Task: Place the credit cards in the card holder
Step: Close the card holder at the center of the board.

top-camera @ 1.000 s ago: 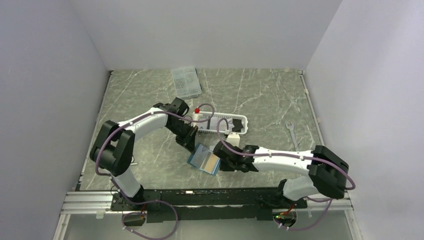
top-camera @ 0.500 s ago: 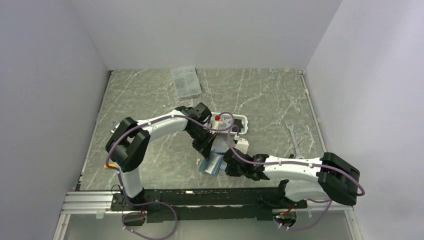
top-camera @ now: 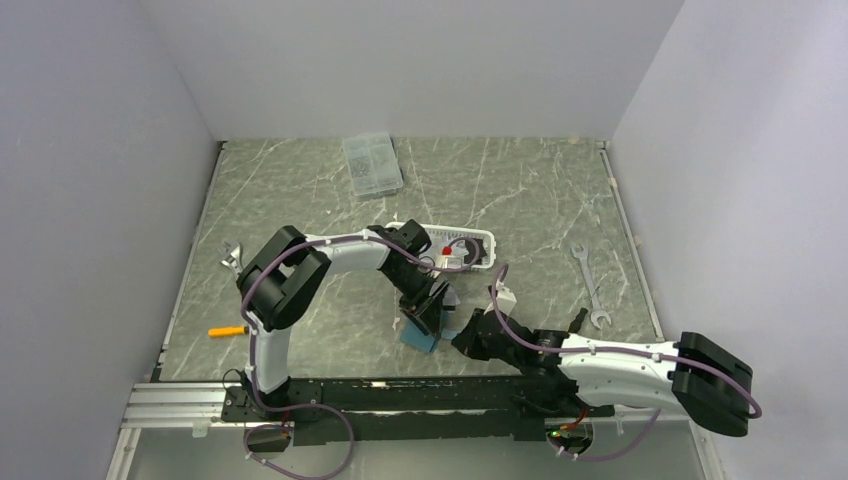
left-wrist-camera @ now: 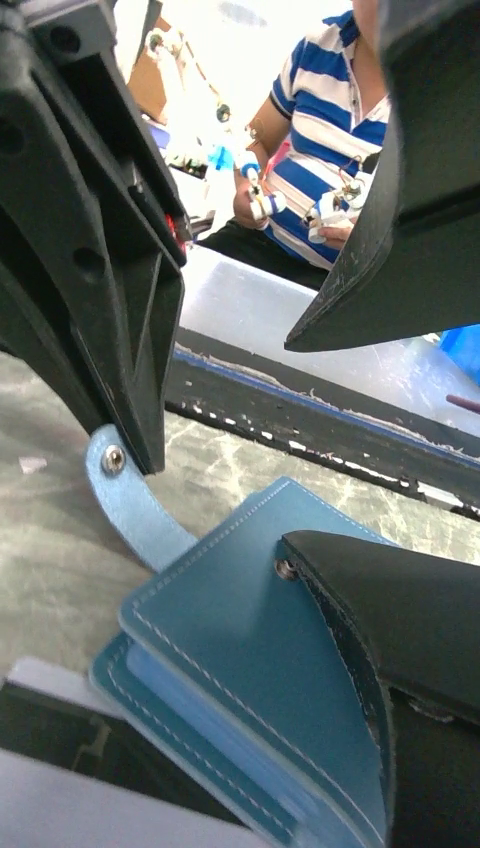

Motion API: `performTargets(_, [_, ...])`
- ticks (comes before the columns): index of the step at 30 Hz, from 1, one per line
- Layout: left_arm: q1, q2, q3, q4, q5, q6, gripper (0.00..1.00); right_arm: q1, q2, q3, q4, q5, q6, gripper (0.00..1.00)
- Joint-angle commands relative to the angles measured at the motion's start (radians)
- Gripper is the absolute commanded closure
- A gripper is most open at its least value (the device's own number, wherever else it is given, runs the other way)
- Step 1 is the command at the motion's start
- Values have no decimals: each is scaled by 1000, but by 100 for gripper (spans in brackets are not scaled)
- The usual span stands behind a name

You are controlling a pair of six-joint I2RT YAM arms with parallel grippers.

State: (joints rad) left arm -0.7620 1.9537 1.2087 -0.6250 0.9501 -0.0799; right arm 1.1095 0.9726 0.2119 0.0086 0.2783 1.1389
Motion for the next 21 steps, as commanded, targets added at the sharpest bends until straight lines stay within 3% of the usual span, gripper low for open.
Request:
performTargets(1, [-3, -7, 12, -5, 112, 146, 29, -2, -40, -5, 65, 5, 21, 86])
performTargets(7, [9, -149, -24, -117, -29, 400, 31, -11, -65, 42, -29, 11, 17, 70])
performTargets(10, [8, -230, -13, -177, -115, 514, 31, -31, -69, 74, -88, 5, 8, 67])
performTargets(16, [10, -337, 50, -272, -263, 618, 20, -74, -17, 180, -195, -10, -41, 66])
performTargets(19, [10, -366, 58, -287, -324, 636, 30, -88, 27, 248, -237, -19, -72, 65])
performTargets(21, [13, -391, 60, -298, -365, 638, 48, -89, 56, 295, -280, -15, -90, 59])
